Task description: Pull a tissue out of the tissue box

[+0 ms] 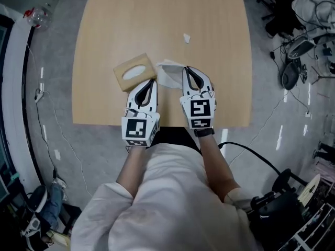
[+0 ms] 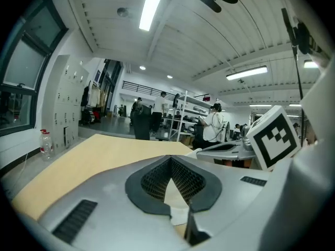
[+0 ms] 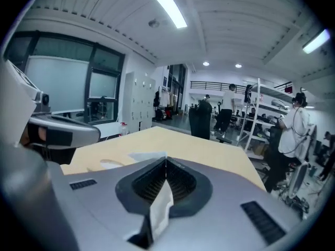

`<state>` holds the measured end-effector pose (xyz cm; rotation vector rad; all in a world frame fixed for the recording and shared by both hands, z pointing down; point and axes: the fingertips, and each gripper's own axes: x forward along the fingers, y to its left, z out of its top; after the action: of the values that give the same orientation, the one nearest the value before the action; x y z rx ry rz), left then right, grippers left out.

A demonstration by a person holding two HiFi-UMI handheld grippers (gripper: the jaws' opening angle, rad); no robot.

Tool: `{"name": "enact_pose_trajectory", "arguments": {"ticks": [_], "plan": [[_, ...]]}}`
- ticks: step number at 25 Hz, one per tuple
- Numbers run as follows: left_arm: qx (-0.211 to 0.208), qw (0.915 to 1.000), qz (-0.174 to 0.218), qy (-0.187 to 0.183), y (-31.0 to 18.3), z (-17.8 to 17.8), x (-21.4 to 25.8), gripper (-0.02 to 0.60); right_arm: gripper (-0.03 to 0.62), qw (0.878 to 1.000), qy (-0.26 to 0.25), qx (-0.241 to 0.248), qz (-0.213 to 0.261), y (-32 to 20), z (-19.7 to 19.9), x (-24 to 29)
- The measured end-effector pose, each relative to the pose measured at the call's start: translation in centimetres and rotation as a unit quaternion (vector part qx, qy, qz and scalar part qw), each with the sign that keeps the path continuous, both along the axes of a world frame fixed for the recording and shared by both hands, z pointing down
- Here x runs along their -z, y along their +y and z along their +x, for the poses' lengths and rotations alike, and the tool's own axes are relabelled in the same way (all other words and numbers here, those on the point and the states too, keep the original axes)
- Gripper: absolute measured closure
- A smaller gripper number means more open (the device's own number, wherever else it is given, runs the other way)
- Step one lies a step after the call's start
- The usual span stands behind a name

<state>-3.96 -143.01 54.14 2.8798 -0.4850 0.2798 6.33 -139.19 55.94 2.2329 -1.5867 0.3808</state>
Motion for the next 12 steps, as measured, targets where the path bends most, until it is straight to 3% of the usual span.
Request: {"name": "enact_pose_trajectory", "arguments": {"ticks": [6, 12], "plan": [[-0.040, 0.9991, 0.000, -0.014, 3.0, 2.3, -0.8, 0.580, 0.589, 0.998, -0.030, -0.051, -0.033, 4.1, 2.2, -4.8], [-0.057, 0.9980, 0.004, -0.028, 5.1, 2.0, -1.5, 0.580, 0.589, 0.995, -0.049, -0.068, -0.044, 6.0, 2.1, -7.3]]}}
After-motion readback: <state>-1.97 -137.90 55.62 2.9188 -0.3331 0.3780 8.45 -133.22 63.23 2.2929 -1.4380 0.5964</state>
